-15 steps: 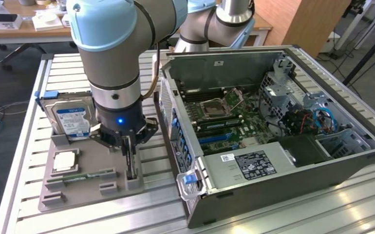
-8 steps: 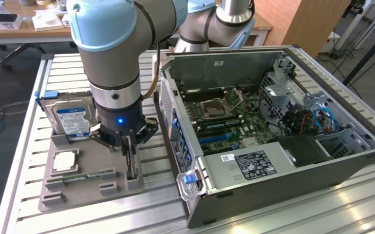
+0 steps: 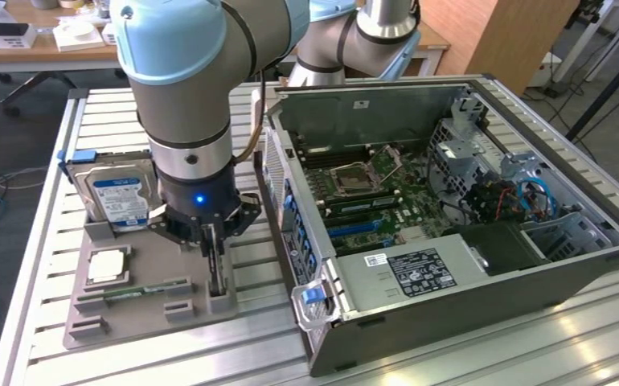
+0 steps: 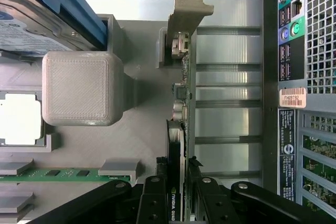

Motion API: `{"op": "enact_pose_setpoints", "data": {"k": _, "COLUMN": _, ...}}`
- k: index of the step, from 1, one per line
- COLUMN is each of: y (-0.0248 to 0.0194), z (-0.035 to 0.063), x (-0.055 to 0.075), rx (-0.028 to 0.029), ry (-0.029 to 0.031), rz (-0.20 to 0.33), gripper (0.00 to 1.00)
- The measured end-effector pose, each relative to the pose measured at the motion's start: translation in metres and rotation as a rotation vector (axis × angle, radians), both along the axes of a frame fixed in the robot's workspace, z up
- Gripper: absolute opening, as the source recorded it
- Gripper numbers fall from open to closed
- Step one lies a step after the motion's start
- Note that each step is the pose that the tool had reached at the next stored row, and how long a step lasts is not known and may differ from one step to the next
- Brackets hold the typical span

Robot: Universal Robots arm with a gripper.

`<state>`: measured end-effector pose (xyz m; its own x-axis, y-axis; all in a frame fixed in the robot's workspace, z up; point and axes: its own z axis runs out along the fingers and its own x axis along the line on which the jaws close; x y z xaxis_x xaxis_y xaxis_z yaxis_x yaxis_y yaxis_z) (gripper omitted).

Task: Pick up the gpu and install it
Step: 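Pick up the gpu and move the gpu toward the slot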

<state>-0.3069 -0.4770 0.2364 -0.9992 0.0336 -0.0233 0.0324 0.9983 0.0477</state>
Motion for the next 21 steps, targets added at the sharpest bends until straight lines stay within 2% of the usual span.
{"op": "enact_pose_setpoints", "data": {"k": 5, "y": 0.0000, "z": 0.0074, "x": 0.000, "rx": -0.0002, "ry": 0.0003, "rz": 0.000, "gripper": 0.26}}
{"op": "enact_pose_setpoints", "data": {"k": 11, "y": 0.0000, "z": 0.0208, "x": 0.000, "rx": -0.0003, "ry": 0.0002, "rz": 0.000, "gripper": 0.26}}
{"op": "enact_pose_setpoints", "data": {"k": 21, "y": 0.0000, "z": 0.0512, "x": 0.000, "rx": -0.0003, "ry": 0.0003, "rz": 0.000, "gripper": 0.26}}
